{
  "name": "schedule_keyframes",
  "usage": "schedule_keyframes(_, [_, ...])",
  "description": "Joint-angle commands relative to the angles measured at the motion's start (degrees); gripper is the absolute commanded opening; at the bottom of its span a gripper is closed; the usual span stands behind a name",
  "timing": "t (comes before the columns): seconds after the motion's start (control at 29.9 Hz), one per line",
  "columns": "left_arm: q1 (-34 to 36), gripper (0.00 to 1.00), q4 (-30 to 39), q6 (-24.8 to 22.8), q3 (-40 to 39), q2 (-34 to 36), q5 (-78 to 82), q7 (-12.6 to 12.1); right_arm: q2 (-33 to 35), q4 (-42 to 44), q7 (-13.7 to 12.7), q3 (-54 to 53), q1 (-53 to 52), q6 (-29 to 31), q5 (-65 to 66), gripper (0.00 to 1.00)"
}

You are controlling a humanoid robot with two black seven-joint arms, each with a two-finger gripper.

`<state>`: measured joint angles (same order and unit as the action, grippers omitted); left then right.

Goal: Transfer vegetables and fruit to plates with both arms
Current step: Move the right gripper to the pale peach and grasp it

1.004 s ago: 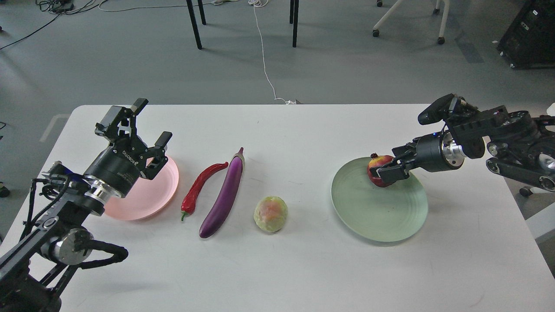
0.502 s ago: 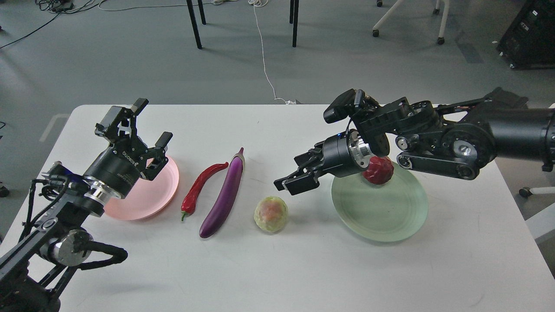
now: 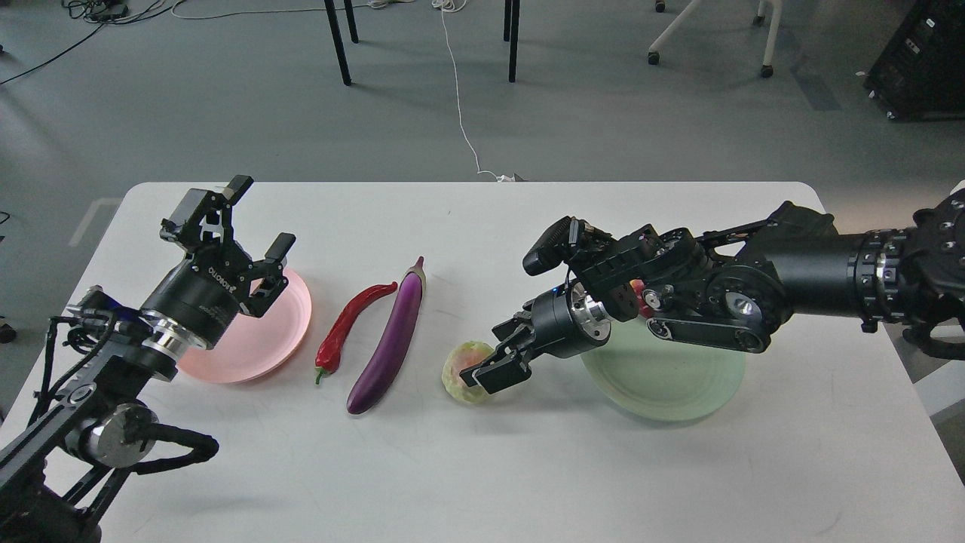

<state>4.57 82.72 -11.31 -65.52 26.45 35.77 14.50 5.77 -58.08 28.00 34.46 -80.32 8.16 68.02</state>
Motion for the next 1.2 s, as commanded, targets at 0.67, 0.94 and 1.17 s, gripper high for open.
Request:
schedule_keyframes(0.67, [-0.4, 0.99, 0.0, 0.0, -0.4, 0.1, -0.1, 0.0, -5.8, 7.4, 0.0, 1.9, 2.6, -0.2, 0.0, 0.60])
schedule_keyframes(0.94, [-0.4, 0.99, 0.0, 0.0, -0.9, 0.1, -0.1, 0.0, -5.8, 7.3, 0.0, 2.3, 1.7, -0.2, -0.1, 0.44])
schedule_keyframes(1.17, [-0.5, 0.99, 0.0, -0.1, -1.1, 0.6, -0.1, 0.0, 4.0, -1.2, 0.0, 2.2, -6.7, -0.2, 0.4, 0.46])
